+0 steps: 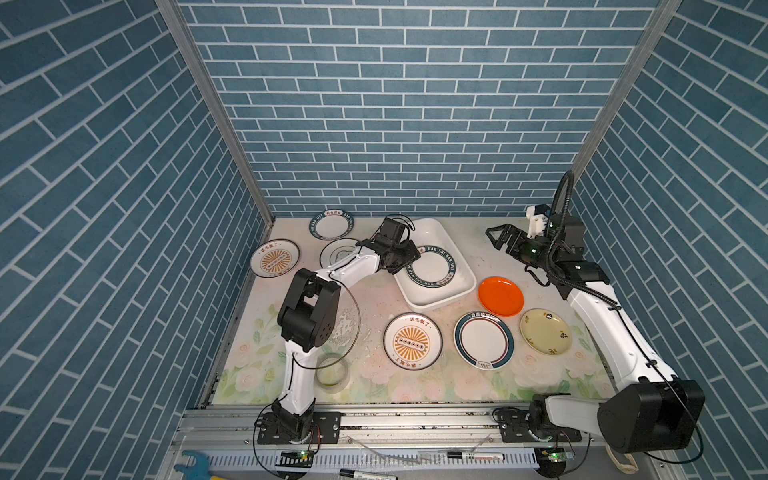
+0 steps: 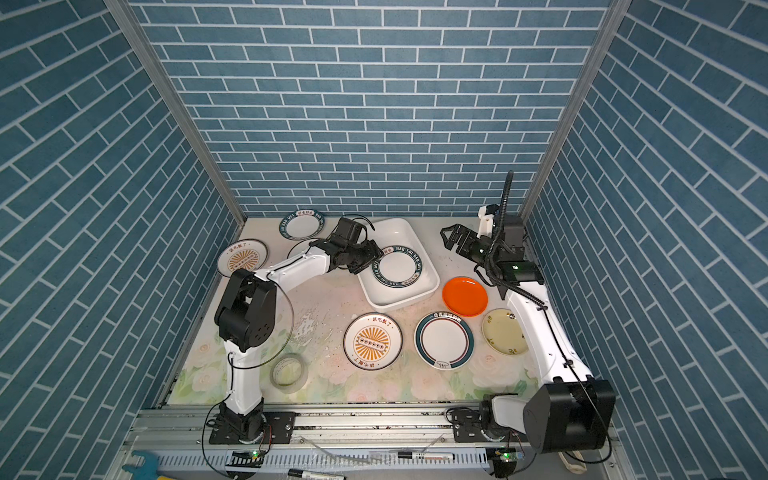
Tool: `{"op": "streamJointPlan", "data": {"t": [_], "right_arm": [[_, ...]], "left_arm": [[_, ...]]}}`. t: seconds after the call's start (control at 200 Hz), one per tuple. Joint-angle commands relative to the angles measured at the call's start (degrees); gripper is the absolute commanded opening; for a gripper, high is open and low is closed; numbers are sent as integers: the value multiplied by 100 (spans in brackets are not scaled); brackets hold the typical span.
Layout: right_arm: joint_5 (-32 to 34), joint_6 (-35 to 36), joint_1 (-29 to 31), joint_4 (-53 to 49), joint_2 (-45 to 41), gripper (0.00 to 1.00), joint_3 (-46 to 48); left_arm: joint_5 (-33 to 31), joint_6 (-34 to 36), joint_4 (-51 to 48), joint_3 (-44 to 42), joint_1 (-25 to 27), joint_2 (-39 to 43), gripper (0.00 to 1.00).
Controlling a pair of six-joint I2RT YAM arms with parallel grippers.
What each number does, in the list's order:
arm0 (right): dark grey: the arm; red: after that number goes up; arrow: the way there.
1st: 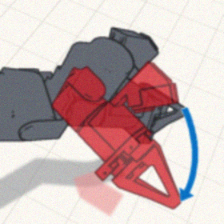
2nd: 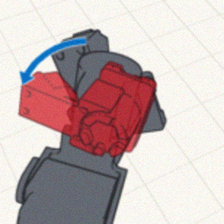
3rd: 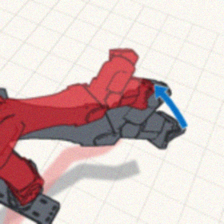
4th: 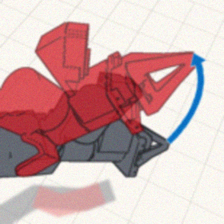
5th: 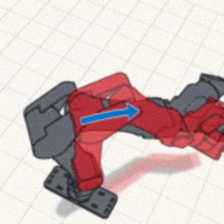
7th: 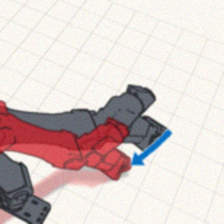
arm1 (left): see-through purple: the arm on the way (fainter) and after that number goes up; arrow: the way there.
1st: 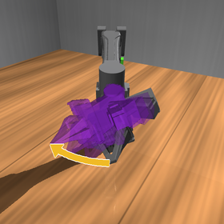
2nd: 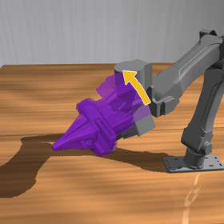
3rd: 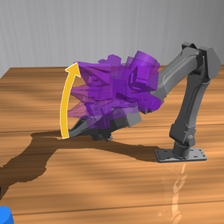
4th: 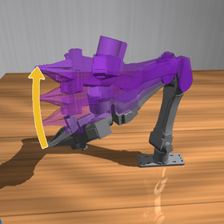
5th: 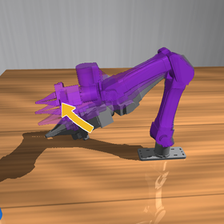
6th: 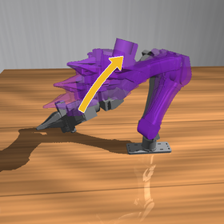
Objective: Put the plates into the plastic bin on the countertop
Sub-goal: 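Open the left gripper to release the plate and withdraw the left arm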
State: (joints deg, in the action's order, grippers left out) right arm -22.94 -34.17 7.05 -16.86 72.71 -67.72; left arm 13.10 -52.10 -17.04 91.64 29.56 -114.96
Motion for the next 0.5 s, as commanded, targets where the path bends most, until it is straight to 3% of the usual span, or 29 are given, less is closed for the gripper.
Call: {"op": "streamJointPlan", "data": {"t": [0.0, 0.21, 0.355, 0.495], "right_arm": [[52, 126, -20, -168, 28, 99, -132], [318, -154, -22, -130, 154, 99, -120], [641, -428, -28, -306, 456, 99, -259], [741, -405, -28, -218, 789, 99, -221]], "left_arm": [[-387, 623, -307, -32, 41, 873, 77], [-772, 1390, -601, -892, -5, 2322, 91], [-624, 1412, -476, -1855, -255, 3255, 99], [-624, 1554, -378, -2725, -552, 3901, 100]]}}
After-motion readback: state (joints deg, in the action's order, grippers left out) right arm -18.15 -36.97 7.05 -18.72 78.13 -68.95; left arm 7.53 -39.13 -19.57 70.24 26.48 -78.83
